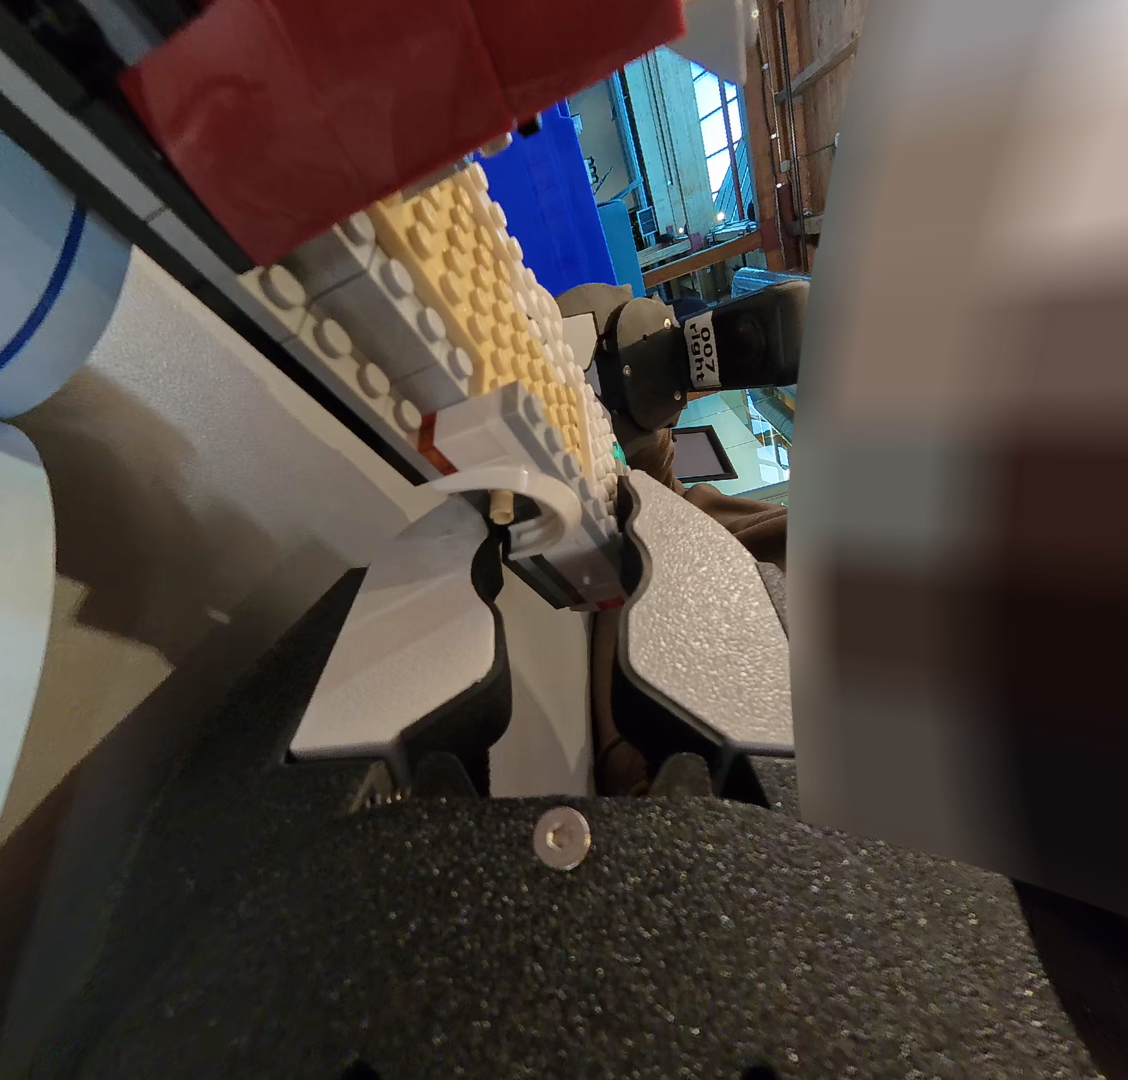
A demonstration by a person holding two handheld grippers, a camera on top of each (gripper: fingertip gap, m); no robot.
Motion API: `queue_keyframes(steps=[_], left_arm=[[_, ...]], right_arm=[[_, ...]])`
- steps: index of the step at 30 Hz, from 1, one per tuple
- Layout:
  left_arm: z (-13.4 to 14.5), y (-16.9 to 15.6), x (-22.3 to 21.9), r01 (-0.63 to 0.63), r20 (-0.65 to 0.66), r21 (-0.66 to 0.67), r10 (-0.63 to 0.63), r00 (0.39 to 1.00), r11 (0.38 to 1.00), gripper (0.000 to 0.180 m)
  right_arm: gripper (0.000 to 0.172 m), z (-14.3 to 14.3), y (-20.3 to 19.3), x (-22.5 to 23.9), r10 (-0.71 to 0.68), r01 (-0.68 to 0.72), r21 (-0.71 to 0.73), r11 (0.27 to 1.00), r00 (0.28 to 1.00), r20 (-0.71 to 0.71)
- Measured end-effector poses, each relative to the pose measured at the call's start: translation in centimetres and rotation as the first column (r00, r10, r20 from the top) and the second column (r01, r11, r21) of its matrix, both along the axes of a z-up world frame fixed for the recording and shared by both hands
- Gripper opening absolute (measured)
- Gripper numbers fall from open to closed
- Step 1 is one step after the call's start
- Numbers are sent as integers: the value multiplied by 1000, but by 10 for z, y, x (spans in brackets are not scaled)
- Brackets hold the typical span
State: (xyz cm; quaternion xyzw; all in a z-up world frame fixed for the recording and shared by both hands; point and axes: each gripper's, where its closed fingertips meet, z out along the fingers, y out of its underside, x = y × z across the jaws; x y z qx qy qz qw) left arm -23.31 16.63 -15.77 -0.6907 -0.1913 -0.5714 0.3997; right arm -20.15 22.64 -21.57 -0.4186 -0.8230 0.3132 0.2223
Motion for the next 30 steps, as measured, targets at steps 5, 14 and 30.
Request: queue_keyframes(steps=[5,14,30], left_arm=[[0,0,0,1,0,-1,-1,1000,1000,36],[0,0,1,4,-3,-2,-4,1000,1000,36],[0,0,1,6,0,-2,-6,1000,1000,36]], right_arm=[[9,-2,0,0,0,-1,9,1000,1000,8],[10,0,1,-2,-13,14,-21,1000,1000,22],[9,-1,3,-4,-69,71,-24,997,994,79]])
